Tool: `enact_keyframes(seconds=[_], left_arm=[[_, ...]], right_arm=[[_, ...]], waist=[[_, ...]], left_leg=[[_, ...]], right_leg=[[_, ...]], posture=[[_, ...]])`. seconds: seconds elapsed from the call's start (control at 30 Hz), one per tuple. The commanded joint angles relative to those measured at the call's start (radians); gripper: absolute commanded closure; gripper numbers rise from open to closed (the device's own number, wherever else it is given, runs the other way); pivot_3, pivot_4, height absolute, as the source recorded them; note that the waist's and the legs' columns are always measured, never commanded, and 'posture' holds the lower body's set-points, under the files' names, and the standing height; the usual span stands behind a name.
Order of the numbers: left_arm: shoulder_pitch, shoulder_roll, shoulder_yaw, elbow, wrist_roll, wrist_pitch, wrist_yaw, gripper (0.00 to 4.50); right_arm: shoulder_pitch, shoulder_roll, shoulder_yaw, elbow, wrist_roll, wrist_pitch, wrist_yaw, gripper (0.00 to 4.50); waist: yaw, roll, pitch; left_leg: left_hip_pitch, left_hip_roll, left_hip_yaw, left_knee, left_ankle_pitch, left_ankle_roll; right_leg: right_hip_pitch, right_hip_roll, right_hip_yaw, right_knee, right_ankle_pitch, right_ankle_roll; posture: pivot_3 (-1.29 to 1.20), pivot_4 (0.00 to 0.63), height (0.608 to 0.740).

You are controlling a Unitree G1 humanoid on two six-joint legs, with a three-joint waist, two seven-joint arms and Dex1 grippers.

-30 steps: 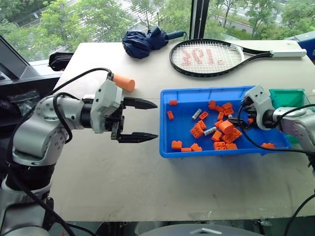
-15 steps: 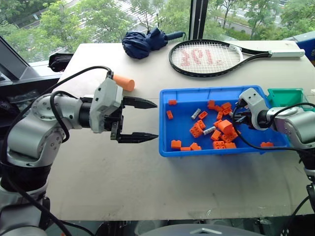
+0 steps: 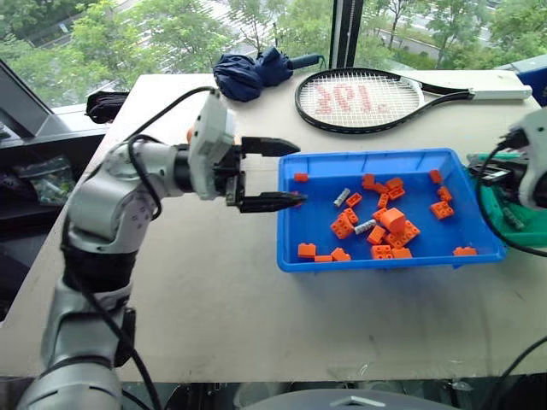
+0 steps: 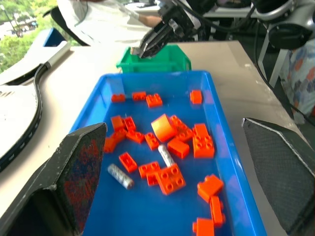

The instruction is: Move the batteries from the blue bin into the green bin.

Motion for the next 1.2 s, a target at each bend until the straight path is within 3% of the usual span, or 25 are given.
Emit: enact_keyframes(seconds=[0.03,0.2,0.27,0.37,0.5,0.57,0.83,1.07,1.2], left_arm=[[-0.069,-0.051,-0.003,0.034,-0.039,0.034,0.0,0.0],[-0.08,-0.063,-0.004,0.052,-0.022,0.034,-0.01,0.0],[-0.074,-0.055,-0.003,0.057,-0.012,0.027,-0.019,0.0],[-0.044,-0.007,0.007,0.043,-0.003,0.026,-0.051,0.0],[0.011,0.061,0.029,0.03,0.008,0.018,-0.079,0.0],[0.056,0.103,0.041,0.023,0.022,0.003,-0.096,0.0],[0.195,0.233,0.076,0.003,0.07,-0.065,-0.157,0.0],[0.213,0.264,0.099,-0.04,0.05,-0.042,-0.155,0.0],[0.211,0.272,0.105,-0.056,0.048,-0.027,-0.147,0.0]], right_arm=[[0.075,-0.079,-0.097,0.054,-0.058,-0.064,-0.005,4.43],[0.125,-0.087,-0.095,0.184,-0.08,-0.183,0.019,4.43],[0.139,-0.1,-0.06,0.24,-0.095,-0.257,0.047,3.52],[0.135,-0.102,-0.046,0.284,-0.113,-0.323,0.05,2.57],[0.104,-0.102,-0.037,0.271,-0.089,-0.334,0.071,0.56],[0.067,-0.091,-0.006,0.223,-0.05,-0.35,0.116,0.04],[-0.068,-0.046,0.285,0.012,0.123,-0.439,0.43,0.04],[-0.257,0.012,0.696,0.16,-0.073,-0.596,0.62,0.04],[-0.331,0.083,0.834,0.264,-0.181,-0.597,0.638,0.04]], waist=[[-0.001,0.0,0.0],[-0.025,0.0,0.0],[-0.031,0.0,0.0],[-0.031,0.001,0.0],[-0.031,0.001,0.0],[-0.031,0.001,0.0],[-0.026,0.001,0.0],[-0.026,0.0,0.0],[-0.031,0.0,0.0]], left_leg=[[0.0,0.0,0.0,0.0,0.0,0.0],[0.001,0.0,0.002,0.0,0.0,0.0],[0.001,0.0,0.002,0.0,0.0,0.0],[0.001,0.0,0.002,0.0,0.0,0.0],[0.001,0.0,0.002,0.0,0.0,0.0],[0.001,0.0,0.002,0.0,0.0,0.0],[0.0,0.002,0.002,-0.001,0.0,0.0],[-0.001,0.0,0.001,0.001,0.0,0.0],[-0.001,0.001,0.001,0.0,0.0,0.0]], right_leg=[[0.0,0.0,0.0,0.0,0.0,0.0],[0.0,0.0,0.002,0.001,0.0,0.001],[0.0,0.0,0.002,0.002,0.0,0.001],[0.0,0.0,0.002,0.002,0.0,0.001],[-0.001,0.0,0.003,0.001,0.0,0.001],[-0.001,0.0,0.003,0.001,0.0,0.001],[-0.002,0.001,0.002,0.0,0.0,0.001],[-0.001,0.0,0.001,-0.001,0.001,0.002],[-0.002,0.0,0.002,0.0,0.001,0.001]], posture=[[0.0,0.15,0.74],[0.0,0.15,0.74],[0.0,0.15,0.74],[0.0,0.15,0.74],[0.0,0.15,0.74],[0.0,0.15,0.74],[0.0,0.15,0.74],[0.0,0.15,0.74],[0.0,0.15,0.74]])
